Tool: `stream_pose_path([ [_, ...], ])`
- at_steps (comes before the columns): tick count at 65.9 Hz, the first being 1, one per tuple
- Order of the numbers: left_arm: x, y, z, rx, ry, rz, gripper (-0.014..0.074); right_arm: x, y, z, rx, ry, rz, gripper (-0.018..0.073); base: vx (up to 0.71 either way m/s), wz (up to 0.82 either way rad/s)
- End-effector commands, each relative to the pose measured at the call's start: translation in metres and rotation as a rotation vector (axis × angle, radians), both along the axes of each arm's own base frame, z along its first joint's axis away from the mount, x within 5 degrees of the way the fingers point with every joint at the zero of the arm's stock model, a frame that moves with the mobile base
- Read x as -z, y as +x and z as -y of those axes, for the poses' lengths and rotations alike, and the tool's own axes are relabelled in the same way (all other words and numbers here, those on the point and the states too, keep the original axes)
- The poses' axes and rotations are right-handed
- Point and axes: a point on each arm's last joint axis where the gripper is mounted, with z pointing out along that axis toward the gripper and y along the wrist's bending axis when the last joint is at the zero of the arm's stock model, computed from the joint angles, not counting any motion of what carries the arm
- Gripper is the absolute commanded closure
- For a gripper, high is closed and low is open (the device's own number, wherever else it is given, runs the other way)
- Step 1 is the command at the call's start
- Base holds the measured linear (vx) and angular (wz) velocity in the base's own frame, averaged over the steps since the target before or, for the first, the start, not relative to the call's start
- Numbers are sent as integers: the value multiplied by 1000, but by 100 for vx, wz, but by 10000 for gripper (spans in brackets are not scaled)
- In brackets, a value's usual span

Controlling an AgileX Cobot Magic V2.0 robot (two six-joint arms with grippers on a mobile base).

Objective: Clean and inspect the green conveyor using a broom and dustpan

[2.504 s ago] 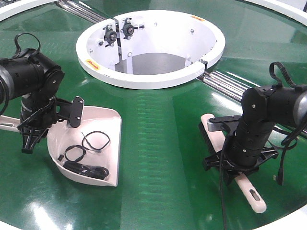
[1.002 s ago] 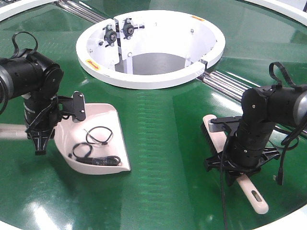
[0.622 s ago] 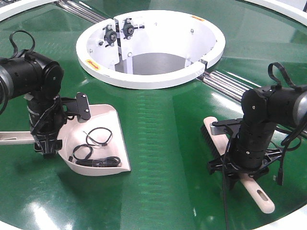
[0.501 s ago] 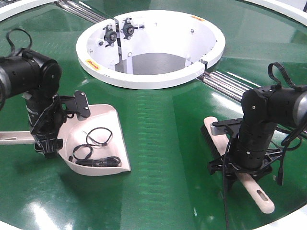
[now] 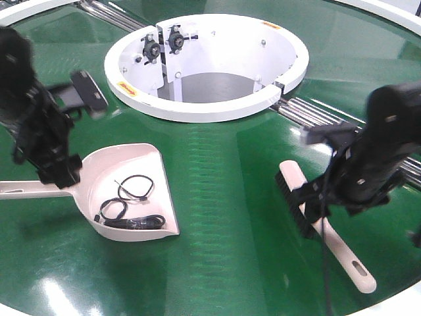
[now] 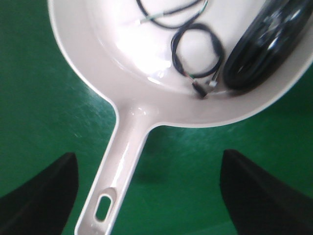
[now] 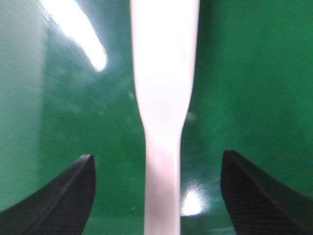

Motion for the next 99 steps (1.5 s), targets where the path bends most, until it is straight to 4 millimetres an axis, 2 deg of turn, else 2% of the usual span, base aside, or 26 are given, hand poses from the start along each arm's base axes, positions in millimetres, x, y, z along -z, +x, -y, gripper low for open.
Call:
stream_pose_path([
  [1, -44, -24, -2, -22, -94, 119, 31, -48, -11, 6, -17, 29, 220, 37, 0, 0],
  [12, -83, -58, -5, -88, -249, 235, 31, -101, -41, 13, -14, 102, 479, 38, 0, 0],
  [19, -105, -80, -8, -181, -364, 300, 31, -130, -68, 20, -35, 129, 636, 46, 0, 0],
  [26, -125, -107, -14, -224, -432, 356, 31, -149, -95, 28, -74, 134, 767, 51, 0, 0],
  [33, -143, -137, -23, -252, -495, 428, 31, -159, -122, 35, -76, 158, 888, 51, 0, 0],
  [42, -148, -173, -29, -230, -616, 554, 31, -162, -161, 45, -72, 202, 1071, 51, 0, 0],
  [54, -122, -226, -43, -199, -779, 798, 31, -156, -211, 58, -80, 234, 1280, 51, 0, 0],
  [64, -75, -271, -58, -191, -880, 996, 31, -133, -246, 67, -101, 224, 1378, 51, 0, 0],
  [70, -42, -288, -64, -206, -935, 1044, 31, -106, -259, 71, -122, 203, 1404, 51, 0, 0],
  [77, -7, -294, -66, -223, -945, 1040, 31, -79, -268, 73, -118, 213, 1448, 51, 0, 0],
  [84, 17, -291, -66, -235, -933, 1013, 31, -55, -264, 72, -119, 217, 1473, 51, 0, 0],
  [91, 30, -286, -64, -248, -919, 980, 31, -35, -254, 69, -121, 216, 1462, 51, 0, 0],
  [99, 34, -285, -64, -251, -910, 974, 32, -23, -248, 67, -121, 220, 1483, 51, 0, 0],
])
